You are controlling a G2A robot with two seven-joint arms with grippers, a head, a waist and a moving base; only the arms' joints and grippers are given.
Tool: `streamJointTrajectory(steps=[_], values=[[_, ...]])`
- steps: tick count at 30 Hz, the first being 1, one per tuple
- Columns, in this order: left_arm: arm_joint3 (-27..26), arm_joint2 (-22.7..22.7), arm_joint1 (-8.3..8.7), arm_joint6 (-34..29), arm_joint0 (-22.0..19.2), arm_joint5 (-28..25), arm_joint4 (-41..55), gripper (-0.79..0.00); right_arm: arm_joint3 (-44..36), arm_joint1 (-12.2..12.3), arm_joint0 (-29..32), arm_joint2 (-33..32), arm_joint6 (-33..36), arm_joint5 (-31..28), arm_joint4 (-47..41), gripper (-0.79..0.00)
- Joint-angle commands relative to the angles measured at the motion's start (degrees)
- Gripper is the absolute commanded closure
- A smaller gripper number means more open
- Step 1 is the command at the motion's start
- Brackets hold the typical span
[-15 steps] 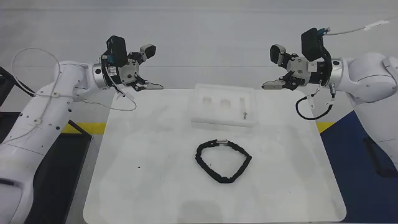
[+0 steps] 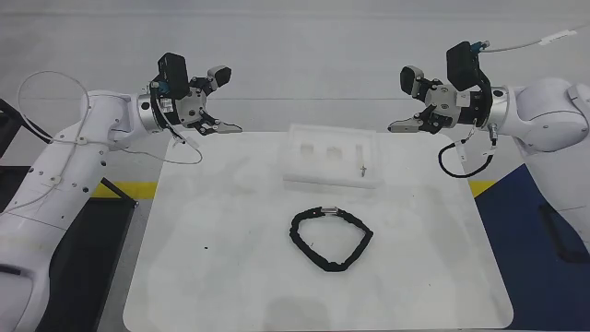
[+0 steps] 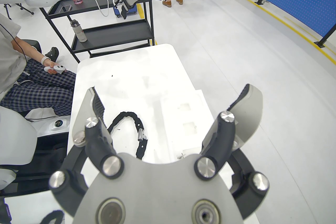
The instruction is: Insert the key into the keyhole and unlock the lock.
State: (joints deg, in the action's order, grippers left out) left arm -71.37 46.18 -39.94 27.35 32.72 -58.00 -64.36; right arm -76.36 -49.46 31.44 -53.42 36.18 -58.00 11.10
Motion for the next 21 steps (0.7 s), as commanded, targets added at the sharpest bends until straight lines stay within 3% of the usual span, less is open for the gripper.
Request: streamJointTrajectory(steps=[1, 9, 21], values=[[0.0, 0.0, 0.0, 0.0, 0.0, 0.0, 0.0, -0.784, 0.0, 0.0, 0.0, 0.0, 0.0, 0.0, 0.0, -0.785], [0.0, 0.0, 0.0, 0.0, 0.0, 0.0, 0.0, -0.785, -0.2, 0.0, 1.2, 0.0, -0.9, 1.9, 0.5, -0.785], [0.0, 0.0, 0.0, 0.0, 0.0, 0.0, 0.0, -0.785, 2.8, -0.8, 5.4, 1.9, -3.6, 6.5, 9.1, -0.785]])
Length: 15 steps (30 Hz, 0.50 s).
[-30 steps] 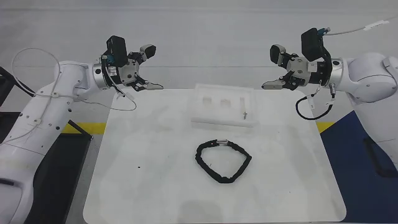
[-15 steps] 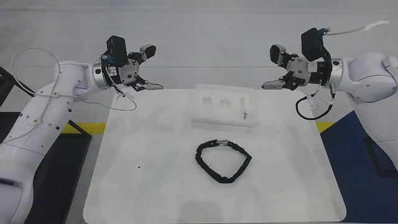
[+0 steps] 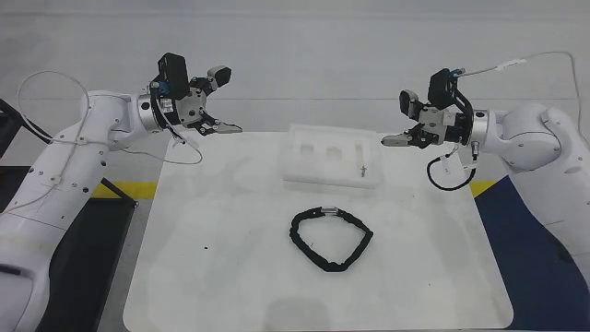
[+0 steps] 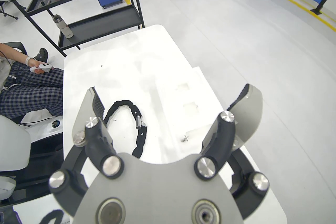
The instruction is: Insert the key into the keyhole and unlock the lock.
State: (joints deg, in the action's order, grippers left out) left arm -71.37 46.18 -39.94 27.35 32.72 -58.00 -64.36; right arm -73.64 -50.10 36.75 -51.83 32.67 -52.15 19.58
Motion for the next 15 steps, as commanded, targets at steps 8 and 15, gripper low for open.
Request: streamJointTrajectory(steps=[8, 15], values=[[0.0, 0.0, 0.0, 0.0, 0.0, 0.0, 0.0, -0.785, 4.3, -2.2, 0.3, 4.8, -1.1, 4.1, 3.2, -0.785], [0.0, 0.0, 0.0, 0.0, 0.0, 0.0, 0.0, -0.785, 7.0, -4.2, -0.7, 8.5, 0.1, 8.0, 5.3, -0.785]])
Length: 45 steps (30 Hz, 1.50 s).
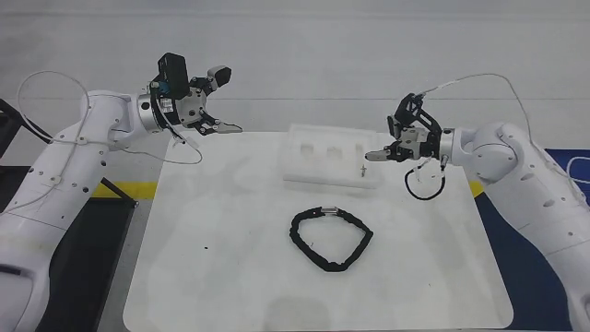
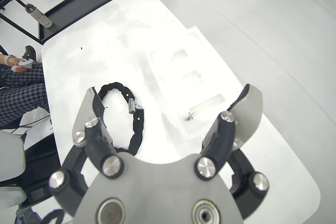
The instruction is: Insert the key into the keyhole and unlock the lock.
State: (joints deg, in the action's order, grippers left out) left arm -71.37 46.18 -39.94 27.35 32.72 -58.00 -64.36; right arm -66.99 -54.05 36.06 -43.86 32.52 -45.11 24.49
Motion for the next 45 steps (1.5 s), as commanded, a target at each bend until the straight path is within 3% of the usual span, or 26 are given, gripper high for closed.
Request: streamJointTrajectory(steps=[1, 6, 9, 16, 25, 29, 45], values=[[0.0, 0.0, 0.0, 0.0, 0.0, 0.0, 0.0, -0.785, 0.7, -0.6, -0.1, 1.1, 0.3, 1.9, 0.7, -0.785], [0.0, 0.0, 0.0, 0.0, 0.0, 0.0, 0.0, -0.785, 4.0, -2.1, -0.3, 2.9, 0.6, 6.0, -0.4, -0.785], [0.0, 0.0, 0.0, 0.0, 0.0, 0.0, 0.0, -0.785, 4.5, -2.9, -0.3, 4.0, 0.6, 12.8, 2.5, -0.785], [0.0, 0.0, 0.0, 0.0, 0.0, 0.0, 0.0, -0.785, 7.4, -4.7, 0.7, 4.6, 3.0, 19.7, -3.5, -0.785], [0.0, 0.0, 0.0, 0.0, 0.0, 0.0, 0.0, -0.785, 9.5, -7.6, 0.2, 6.6, 7.0, 22.6, -10.4, -0.785], [0.0, 0.0, 0.0, 0.0, 0.0, 0.0, 0.0, -0.785, 11.8, -9.3, -0.5, 7.8, 10.0, 26.8, -14.2, -0.785], [0.0, 0.0, 0.0, 0.0, 0.0, 0.0, 0.0, -0.785, 23.6, -17.0, -7.6, 13.8, 18.2, 29.0, -16.8, -0.785]])
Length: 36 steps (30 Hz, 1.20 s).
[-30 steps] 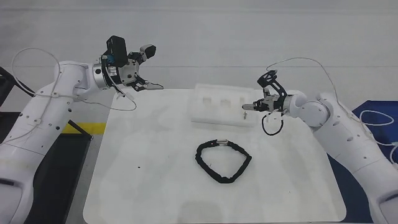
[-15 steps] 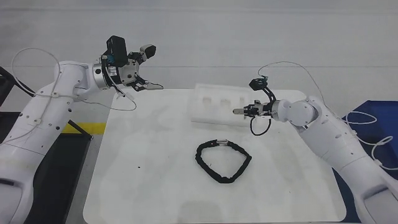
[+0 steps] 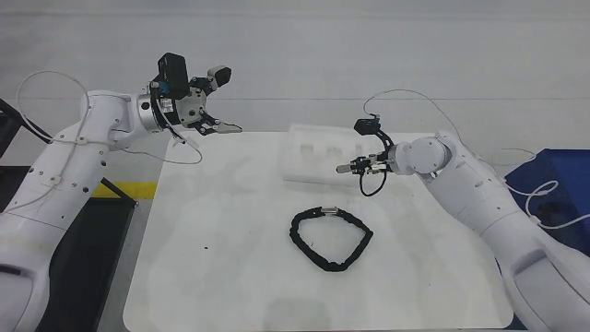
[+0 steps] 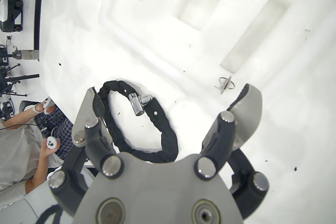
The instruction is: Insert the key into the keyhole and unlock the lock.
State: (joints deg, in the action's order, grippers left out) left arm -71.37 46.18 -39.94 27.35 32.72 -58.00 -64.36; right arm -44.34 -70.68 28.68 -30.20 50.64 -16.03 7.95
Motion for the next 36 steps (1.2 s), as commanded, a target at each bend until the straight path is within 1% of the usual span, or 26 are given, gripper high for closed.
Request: streamJointTrajectory(steps=[1, 5, 25, 29, 33, 36], values=[[0.0, 0.0, 0.0, 0.0, 0.0, 0.0, 0.0, -0.785, 2.0, -0.9, -0.6, 0.3, 0.3, -0.3, -0.8, -0.785], [0.0, 0.0, 0.0, 0.0, 0.0, 0.0, 0.0, -0.785, 6.5, -2.7, -2.2, 0.8, 0.7, -1.3, -2.0, -0.785], [0.0, 0.0, 0.0, 0.0, 0.0, 0.0, 0.0, -0.785, 6.5, -2.7, -2.2, 0.8, 0.7, -1.3, -2.0, -0.785], [0.0, 0.0, 0.0, 0.0, 0.0, 0.0, 0.0, -0.785, 6.1, -2.8, -1.5, 1.0, -2.1, 1.8, 0.9, -0.785], [0.0, 0.0, 0.0, 0.0, 0.0, 0.0, 0.0, -0.785, 6.4, -2.9, -1.4, 0.7, -2.8, 2.8, 2.3, -0.785], [0.0, 0.0, 0.0, 0.0, 0.0, 0.0, 0.0, -0.785, 6.8, -3.3, -1.2, 0.8, -2.5, 2.2, 3.0, -0.785]])
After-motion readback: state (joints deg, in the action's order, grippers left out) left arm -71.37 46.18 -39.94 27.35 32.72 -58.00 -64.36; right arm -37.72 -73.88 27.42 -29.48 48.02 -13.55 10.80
